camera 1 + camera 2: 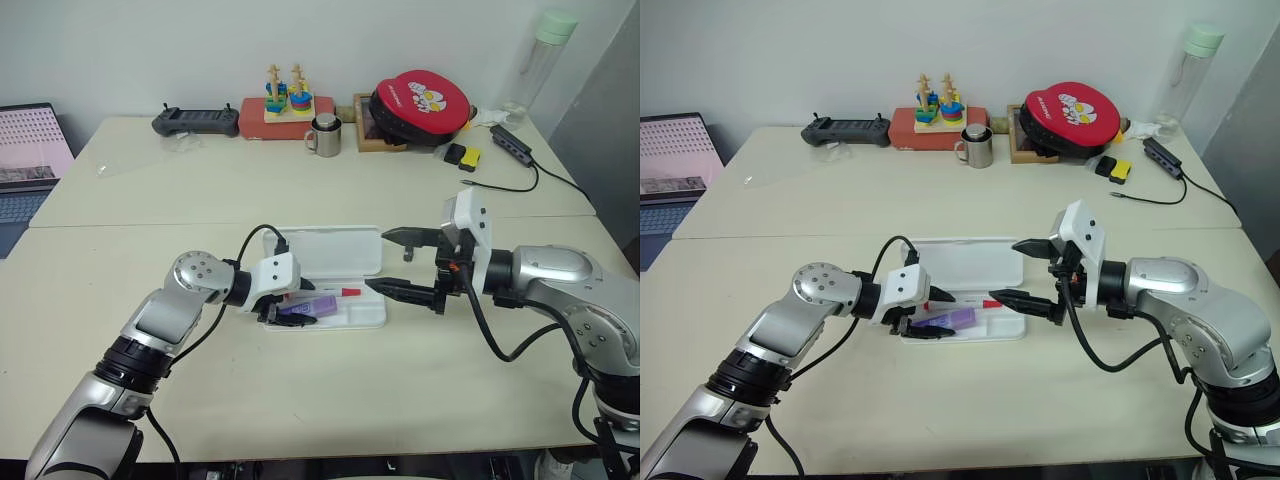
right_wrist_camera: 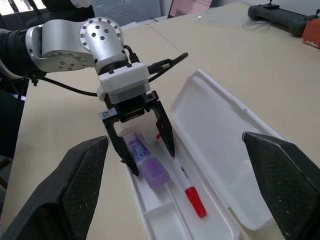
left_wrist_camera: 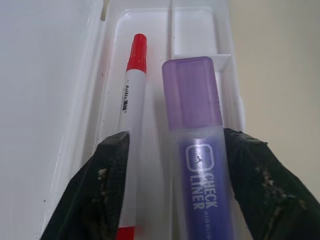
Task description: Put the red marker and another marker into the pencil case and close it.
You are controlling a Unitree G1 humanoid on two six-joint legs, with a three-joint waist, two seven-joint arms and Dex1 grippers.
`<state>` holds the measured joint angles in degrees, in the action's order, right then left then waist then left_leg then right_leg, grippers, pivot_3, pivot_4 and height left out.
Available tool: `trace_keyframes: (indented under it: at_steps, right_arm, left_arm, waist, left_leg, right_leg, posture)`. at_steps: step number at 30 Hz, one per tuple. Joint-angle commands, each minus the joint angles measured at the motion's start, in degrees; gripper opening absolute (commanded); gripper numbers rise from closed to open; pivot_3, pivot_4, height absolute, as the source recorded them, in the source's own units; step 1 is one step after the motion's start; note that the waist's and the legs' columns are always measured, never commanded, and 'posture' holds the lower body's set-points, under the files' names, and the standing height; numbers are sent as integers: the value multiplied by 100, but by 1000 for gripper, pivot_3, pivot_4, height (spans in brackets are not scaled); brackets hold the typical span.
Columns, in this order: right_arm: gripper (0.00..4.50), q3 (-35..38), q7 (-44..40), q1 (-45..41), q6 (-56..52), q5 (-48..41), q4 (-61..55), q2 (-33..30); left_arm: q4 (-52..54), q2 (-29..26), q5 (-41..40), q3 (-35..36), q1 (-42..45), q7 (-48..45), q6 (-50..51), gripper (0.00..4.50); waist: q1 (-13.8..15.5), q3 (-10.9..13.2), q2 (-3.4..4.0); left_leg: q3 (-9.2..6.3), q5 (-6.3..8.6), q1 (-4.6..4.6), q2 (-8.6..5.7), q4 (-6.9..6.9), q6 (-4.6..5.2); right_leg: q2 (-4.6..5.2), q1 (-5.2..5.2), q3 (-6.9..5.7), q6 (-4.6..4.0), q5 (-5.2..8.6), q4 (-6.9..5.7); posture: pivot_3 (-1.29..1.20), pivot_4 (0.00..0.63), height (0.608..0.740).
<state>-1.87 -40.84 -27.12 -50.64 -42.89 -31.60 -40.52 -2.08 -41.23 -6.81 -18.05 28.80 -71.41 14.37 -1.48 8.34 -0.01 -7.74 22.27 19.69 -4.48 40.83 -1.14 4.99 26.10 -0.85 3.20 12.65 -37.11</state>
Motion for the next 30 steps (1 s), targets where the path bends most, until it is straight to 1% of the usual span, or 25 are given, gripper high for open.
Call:
trace_keyframes:
  at_steps: [1,2,4,9,16,27,29,30]
  right_arm:
    - [4500,116,156,-12,94,314,178,-103]
    - [4500,131,164,-22,111,339,209,-98]
    - [4500,185,197,-74,130,356,266,-54]
    - [4500,168,167,-127,178,392,299,-4]
    - [4500,142,150,-136,202,440,321,34]
    - [4500,138,122,-146,220,474,384,34]
    - [4500,164,156,-125,171,477,407,29]
    - [4500,183,230,-107,100,503,441,32]
  left_arm:
    - [192,-67,-114,164,-12,-93,-25,3938]
    - [180,-69,-88,171,-11,-81,-54,4171]
    - [149,-40,-89,213,15,-47,-78,4451]
    - [41,118,-88,353,211,132,-197,4451]
    - [175,200,-245,477,254,185,-69,4451]
    - [498,34,-376,496,83,101,92,4451]
    - [474,29,-423,572,118,131,136,4451]
    - [469,82,-570,705,152,189,272,4451]
  waist:
    - [0,0,0]
    - [0,0,0]
    - [0,0,0]
    - [6,0,0]
    - [0,0,0]
    - [-4,0,0]
    - [1,0,0]
    - [2,0,0]
  left_leg:
    - [2,0,0,-1,0,0]
    - [2,0,0,-2,0,0]
    - [2,0,0,0,0,0]
    - [1,0,1,0,1,0]
    - [1,0,0,0,1,0]
    - [1,0,0,1,1,0]
    - [1,0,0,0,1,0]
    - [0,0,1,0,2,0]
  right_leg:
    - [0,0,0,0,0,0]
    - [0,0,-1,0,0,0]
    - [0,0,-2,0,0,0]
    - [0,0,0,0,0,0]
    - [0,0,0,0,0,-1]
    - [0,1,1,0,0,-1]
    - [0,1,1,0,0,-1]
    - [0,0,1,0,0,0]
  posture:
    - [0,150,740]
    - [0,150,740]
    - [0,150,740]
    - [0,150,740]
    - [0,150,740]
    - [0,150,740]
    - [0,150,740]
    - [0,150,740]
